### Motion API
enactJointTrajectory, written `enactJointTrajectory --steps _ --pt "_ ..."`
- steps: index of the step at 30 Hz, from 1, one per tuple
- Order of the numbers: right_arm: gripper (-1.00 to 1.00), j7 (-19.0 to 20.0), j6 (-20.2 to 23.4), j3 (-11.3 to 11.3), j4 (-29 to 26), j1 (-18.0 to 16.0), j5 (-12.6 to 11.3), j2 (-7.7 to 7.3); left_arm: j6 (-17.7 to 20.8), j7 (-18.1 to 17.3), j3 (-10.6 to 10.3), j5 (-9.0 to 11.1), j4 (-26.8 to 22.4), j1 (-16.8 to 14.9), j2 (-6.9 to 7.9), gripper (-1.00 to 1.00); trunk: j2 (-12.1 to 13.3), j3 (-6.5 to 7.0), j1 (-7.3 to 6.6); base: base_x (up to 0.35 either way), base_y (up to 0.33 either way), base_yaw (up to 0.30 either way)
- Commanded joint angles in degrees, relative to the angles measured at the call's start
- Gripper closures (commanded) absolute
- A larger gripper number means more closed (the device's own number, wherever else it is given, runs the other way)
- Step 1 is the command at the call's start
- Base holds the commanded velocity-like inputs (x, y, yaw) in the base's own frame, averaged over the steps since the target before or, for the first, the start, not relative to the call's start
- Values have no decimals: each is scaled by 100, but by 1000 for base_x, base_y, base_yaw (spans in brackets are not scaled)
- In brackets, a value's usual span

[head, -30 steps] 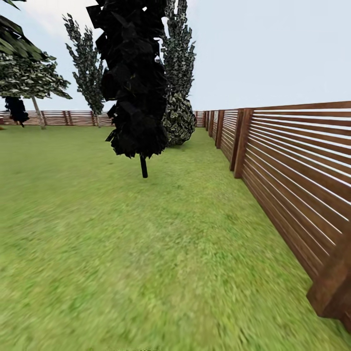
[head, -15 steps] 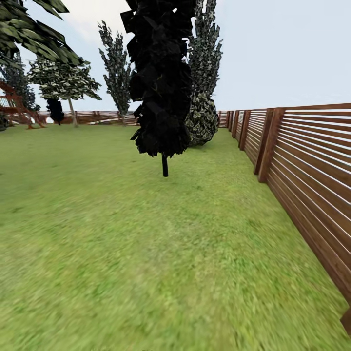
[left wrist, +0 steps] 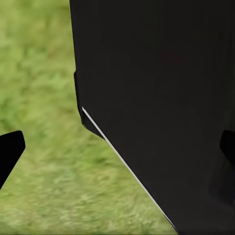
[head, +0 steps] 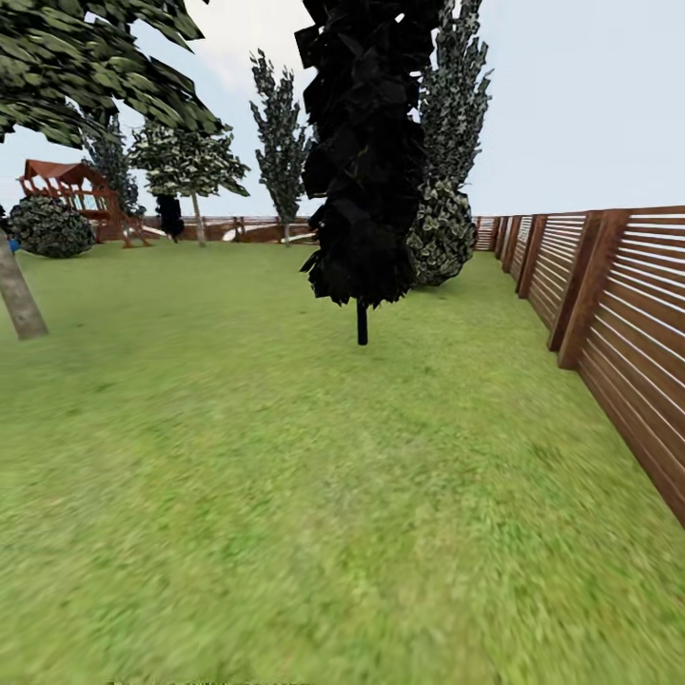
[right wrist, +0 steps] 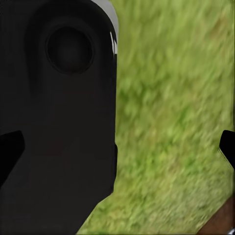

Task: Take the three Easter eggs out of the wicker basket on the lawn in the garden, then place them on the lawn next to a single tree (choose any tree) so that all three eggs are next to the same tree and none are left in the basket.

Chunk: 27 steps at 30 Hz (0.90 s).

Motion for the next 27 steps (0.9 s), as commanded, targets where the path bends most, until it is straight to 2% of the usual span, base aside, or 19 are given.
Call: enactJointTrajectory --steps 1,27 --pt "-100 -22 1 2 13 -7 24 2 0 -2 0 -3 0 0 0 -100 -3 -4 0 0 0 300" --pt "-100 -22 6 11 14 -7 29 20 0 -2 7 7 -11 -1 0 -100 -3 -4 0 0 0 300"
